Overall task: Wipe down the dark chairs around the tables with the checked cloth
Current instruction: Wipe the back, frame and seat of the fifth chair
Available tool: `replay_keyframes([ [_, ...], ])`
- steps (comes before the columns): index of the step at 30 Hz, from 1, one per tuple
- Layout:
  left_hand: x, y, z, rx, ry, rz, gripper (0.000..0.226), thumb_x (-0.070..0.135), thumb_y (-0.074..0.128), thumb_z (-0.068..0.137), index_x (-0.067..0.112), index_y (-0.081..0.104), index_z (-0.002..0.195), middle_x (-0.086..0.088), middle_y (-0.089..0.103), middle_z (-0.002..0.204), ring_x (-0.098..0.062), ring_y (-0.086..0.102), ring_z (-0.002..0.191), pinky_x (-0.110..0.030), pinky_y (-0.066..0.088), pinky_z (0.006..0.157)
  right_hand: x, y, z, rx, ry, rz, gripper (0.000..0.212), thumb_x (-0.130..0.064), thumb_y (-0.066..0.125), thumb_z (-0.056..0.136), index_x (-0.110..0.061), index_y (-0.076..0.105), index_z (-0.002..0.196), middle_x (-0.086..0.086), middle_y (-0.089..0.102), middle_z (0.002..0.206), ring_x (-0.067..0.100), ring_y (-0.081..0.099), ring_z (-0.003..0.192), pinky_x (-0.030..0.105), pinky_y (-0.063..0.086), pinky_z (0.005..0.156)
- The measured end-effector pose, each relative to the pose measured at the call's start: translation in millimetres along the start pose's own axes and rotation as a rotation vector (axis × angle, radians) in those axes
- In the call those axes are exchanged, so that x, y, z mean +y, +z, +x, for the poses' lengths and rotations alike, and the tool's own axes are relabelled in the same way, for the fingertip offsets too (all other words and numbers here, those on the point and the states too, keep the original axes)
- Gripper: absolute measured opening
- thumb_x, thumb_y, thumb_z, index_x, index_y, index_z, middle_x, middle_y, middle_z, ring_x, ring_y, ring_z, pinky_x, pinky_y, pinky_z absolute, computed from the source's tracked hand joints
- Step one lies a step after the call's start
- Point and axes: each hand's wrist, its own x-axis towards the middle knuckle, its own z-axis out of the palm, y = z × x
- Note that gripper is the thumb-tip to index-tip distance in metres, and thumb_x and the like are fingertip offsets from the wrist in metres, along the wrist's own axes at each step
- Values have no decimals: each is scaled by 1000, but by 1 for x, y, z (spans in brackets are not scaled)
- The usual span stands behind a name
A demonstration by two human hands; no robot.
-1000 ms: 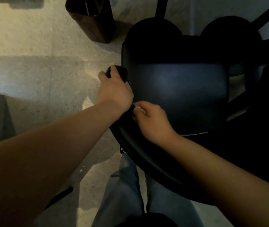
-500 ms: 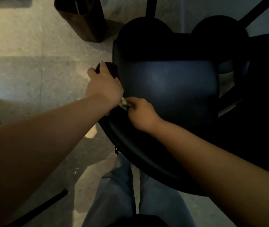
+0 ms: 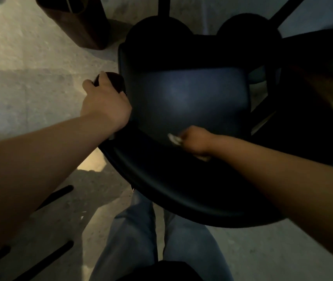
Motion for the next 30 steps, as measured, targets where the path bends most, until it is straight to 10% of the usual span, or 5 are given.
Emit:
replay_keyframes([
  [6, -2, 0, 0, 14, 21, 37, 67, 30, 43, 100, 12, 10, 155, -21, 12, 155, -48, 42, 126, -45, 36, 103, -53, 27, 19, 101, -213, 469, 36, -6, 51, 93, -11, 59, 128, 11, 60, 128, 22, 56, 118, 19, 37, 92],
  [21, -1, 2, 2, 38, 50, 50, 67, 29, 46, 97, 8, 16, 153, -27, 18, 152, -54, 37, 127, -49, 32, 108, 126, -78, -38, -88, 98, -768, 32, -17, 50, 92, -11, 60, 122, 14, 59, 126, 30, 58, 115, 34, 46, 92],
  [30, -1, 3, 4, 36, 51, 33, 65, 28, 46, 97, 7, 17, 152, -27, 19, 150, -54, 38, 125, -49, 32, 108, 152, -105, -48, -6, 96, -723, 30, -26, 49, 94, -28, 63, 120, 5, 61, 125, 27, 56, 113, 32, 46, 89],
])
